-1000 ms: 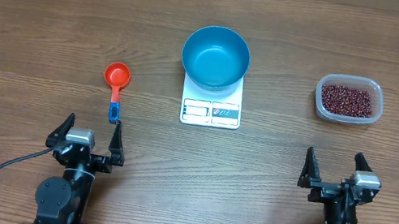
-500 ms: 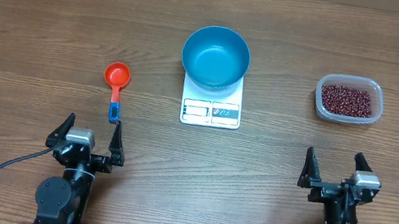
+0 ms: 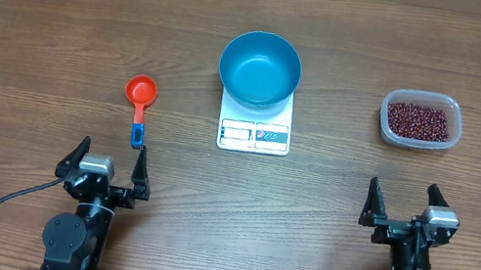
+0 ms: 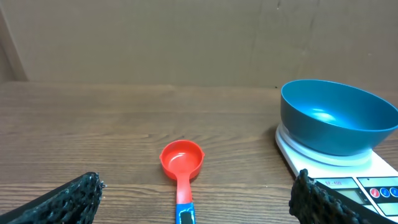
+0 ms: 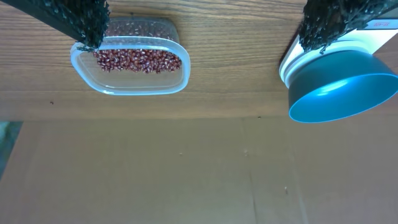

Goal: Scoop item into bowl and weigh 150g on scale

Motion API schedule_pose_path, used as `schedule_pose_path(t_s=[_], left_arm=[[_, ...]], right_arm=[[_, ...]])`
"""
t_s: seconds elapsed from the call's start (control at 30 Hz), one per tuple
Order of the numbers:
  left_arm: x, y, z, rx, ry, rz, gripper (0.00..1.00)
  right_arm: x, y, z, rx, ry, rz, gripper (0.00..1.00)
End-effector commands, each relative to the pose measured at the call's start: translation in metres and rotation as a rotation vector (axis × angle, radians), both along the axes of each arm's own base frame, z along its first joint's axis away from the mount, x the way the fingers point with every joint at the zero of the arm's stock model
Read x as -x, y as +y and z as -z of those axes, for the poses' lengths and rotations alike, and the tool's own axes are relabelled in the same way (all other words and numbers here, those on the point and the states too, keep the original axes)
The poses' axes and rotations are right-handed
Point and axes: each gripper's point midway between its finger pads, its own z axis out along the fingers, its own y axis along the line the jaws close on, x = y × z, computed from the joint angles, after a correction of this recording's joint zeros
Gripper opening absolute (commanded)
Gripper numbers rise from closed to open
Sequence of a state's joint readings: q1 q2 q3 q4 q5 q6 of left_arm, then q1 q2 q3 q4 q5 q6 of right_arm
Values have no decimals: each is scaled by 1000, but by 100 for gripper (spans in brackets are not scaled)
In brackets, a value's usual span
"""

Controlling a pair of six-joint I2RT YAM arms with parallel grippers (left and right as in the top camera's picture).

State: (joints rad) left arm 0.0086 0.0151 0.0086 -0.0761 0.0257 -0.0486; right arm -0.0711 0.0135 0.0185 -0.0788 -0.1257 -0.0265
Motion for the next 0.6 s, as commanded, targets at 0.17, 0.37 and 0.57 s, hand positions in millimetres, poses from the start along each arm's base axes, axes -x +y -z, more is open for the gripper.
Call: schedule_pose_path(t_s=[0.17,0.37,0.57], left_arm=[[0,0,3,13,10,0,99],[-2,-2,16,17,69,14,100],[-2,-2,17,19,132,13,100]], right_arm=[[0,0,2,0,-5,0,100],[0,0,2,0,-5,0,100],[0,0,2,0,-5,0,100]])
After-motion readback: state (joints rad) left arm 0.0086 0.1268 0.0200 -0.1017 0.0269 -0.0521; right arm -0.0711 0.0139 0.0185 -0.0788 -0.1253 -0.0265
